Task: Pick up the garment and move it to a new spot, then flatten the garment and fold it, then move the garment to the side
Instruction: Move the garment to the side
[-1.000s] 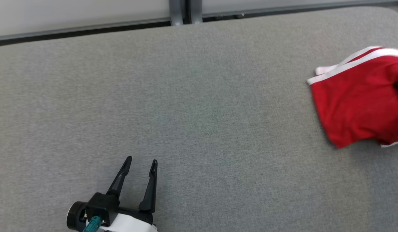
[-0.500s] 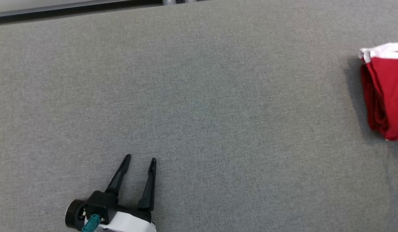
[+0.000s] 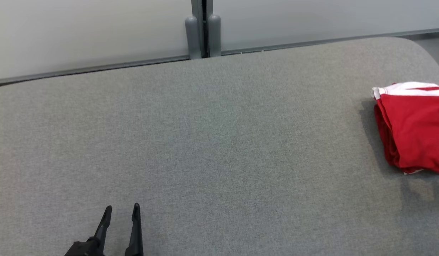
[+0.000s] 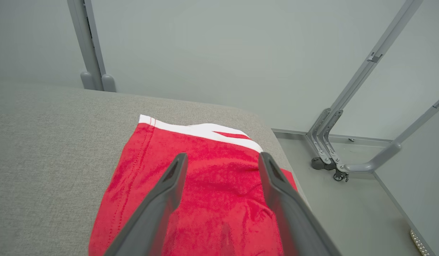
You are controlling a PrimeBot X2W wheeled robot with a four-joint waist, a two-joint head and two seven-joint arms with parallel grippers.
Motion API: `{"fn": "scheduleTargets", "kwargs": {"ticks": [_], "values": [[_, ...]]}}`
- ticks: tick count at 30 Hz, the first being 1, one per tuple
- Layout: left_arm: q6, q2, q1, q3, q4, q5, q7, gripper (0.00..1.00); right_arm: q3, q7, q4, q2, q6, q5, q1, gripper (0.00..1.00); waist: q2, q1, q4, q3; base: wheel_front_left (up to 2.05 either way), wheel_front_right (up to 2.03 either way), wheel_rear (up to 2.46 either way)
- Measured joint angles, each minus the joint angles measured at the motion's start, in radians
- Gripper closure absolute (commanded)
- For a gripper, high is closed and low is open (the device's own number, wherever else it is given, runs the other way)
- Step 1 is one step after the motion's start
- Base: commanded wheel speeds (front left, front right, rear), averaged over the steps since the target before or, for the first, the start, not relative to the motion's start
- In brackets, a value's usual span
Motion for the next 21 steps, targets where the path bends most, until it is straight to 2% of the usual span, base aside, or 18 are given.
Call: {"fn": "scheduleTargets", "kwargs": {"ticks": [5,6,8,9,12,15,21], "values": [[0.012,0.000,0.046,0.062,-0.017,0.000,0.000,0.00,-0.247,-0.005,-0.185,0.134,0.000,-0.168,0.180,0.00,0.0000,0.0000,0.025,-0.081,0.00,0.00,0.00],[0.011,0.000,0.062,0.080,-0.022,0.004,0.000,0.00,-0.335,-0.004,-0.270,0.228,0.000,-0.236,0.289,0.00,0.0000,0.0000,0.042,-0.106,0.00,0.00,0.00],[0.003,0.000,0.076,0.095,-0.021,0.004,0.000,0.00,-0.399,-0.004,-0.347,0.313,0.000,-0.319,0.388,0.00,0.0000,-0.0001,0.061,-0.128,0.00,0.00,0.00],[0.003,0.000,0.076,0.095,-0.021,0.004,0.000,0.00,-0.399,-0.004,-0.347,0.313,0.000,-0.319,0.388,0.00,0.0000,-0.0001,0.061,-0.128,0.00,0.00,0.00],[-0.007,0.000,0.086,0.121,-0.018,0.006,0.000,0.00,-0.450,-0.004,-0.449,0.425,0.000,-0.409,0.502,0.00,0.0000,0.0000,0.094,-0.155,0.00,0.00,0.00],[-0.019,0.001,0.095,0.138,-0.014,0.001,0.000,0.00,-0.484,-0.005,-0.519,0.507,0.000,-0.464,0.580,0.00,0.0000,0.0000,0.122,-0.179,0.00,0.00,0.00],[-0.062,0.000,0.104,0.137,0.017,0.000,0.000,0.00,-0.518,-0.005,-0.601,0.585,0.000,-0.522,0.685,0.00,0.0000,0.0000,0.155,-0.222,0.00,0.00,0.00]]}}
